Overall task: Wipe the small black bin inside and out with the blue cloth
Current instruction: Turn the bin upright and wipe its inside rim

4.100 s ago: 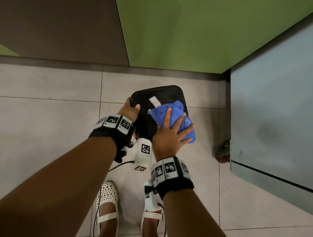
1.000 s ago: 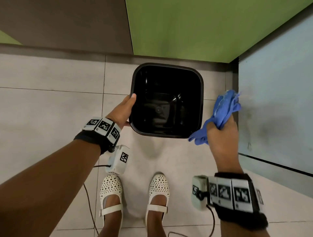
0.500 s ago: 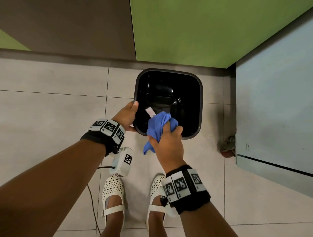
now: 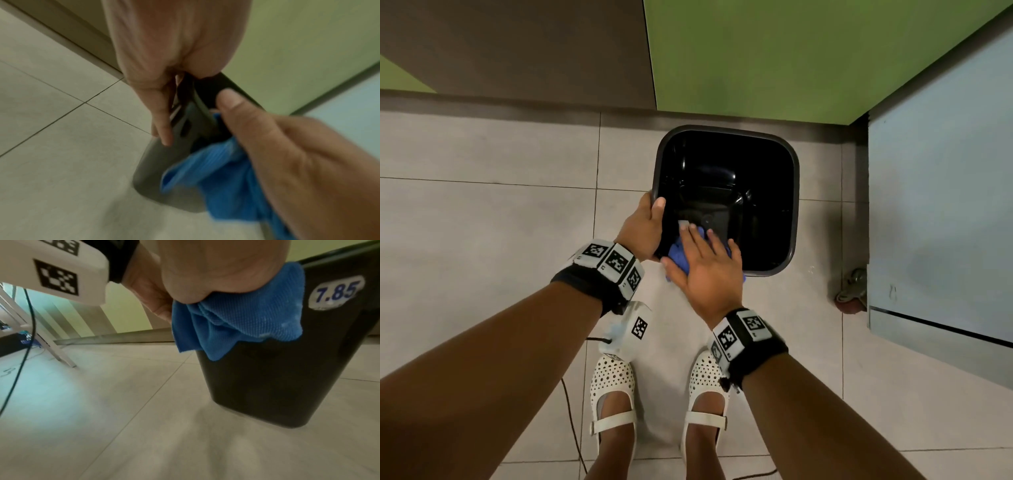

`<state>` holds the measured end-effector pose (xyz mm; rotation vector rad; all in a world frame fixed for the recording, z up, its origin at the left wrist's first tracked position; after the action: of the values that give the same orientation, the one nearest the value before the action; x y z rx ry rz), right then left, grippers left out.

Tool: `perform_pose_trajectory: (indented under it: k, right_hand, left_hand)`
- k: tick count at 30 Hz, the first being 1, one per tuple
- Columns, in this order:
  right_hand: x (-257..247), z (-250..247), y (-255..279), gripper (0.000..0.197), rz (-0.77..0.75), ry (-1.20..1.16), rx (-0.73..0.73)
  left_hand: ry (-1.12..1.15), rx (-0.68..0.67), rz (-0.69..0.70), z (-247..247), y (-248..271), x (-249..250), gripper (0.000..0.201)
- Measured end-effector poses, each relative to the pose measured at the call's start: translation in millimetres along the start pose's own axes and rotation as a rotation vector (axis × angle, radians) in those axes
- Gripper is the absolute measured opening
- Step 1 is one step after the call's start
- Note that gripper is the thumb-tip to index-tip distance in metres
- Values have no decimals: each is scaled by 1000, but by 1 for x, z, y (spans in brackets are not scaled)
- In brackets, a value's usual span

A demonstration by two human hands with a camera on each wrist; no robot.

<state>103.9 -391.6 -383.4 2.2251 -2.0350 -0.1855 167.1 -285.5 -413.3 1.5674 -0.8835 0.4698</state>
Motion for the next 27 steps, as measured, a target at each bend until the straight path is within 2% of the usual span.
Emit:
perform_pose_trajectory:
  k: [3, 6, 9, 12, 16, 18, 21, 24, 27]
  right_hand:
    - [4, 1, -2, 46, -32, 4, 94]
    - [13, -1, 3, 42, -54, 62, 183]
    - [44, 2, 11, 43, -27, 99, 196]
    - [66, 1, 17, 45, 28, 115, 234]
    - [50, -1, 10, 45, 114, 60, 222]
    - [32, -1, 5, 42, 82, 54, 228]
    - [18, -2, 5, 36, -10, -2, 312]
    - [27, -2, 14, 36, -113, -24, 413]
    - [50, 1, 23, 40, -182, 32, 421]
  left_hand:
    - [-144, 68, 119, -1, 2, 6, 43]
    - [-219, 128, 191, -1, 5, 10, 43]
    - [-253, 130, 207, -1, 4, 10, 45]
    - [-182, 97, 216, 4, 0, 10, 53]
    - [-196, 255, 181, 8, 2, 13, 56]
    - [-239, 312, 185, 8, 5, 14, 55]
    - [-295, 297, 190, 9, 2, 14, 56]
    - [-261, 250, 201, 8, -1, 13, 56]
    - [-208, 208, 204, 9, -2, 10, 55]
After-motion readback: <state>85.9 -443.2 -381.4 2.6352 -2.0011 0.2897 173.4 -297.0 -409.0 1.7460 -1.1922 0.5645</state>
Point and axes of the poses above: each hand's wrist, its own y-axis away from the middle knuckle, its own z-axis out of the palm, x = y × z, the point moved 8 cm from there along -y, towards the middle knuckle, and after that the axes turned 15 degrees about y, right-handed, at the moved point
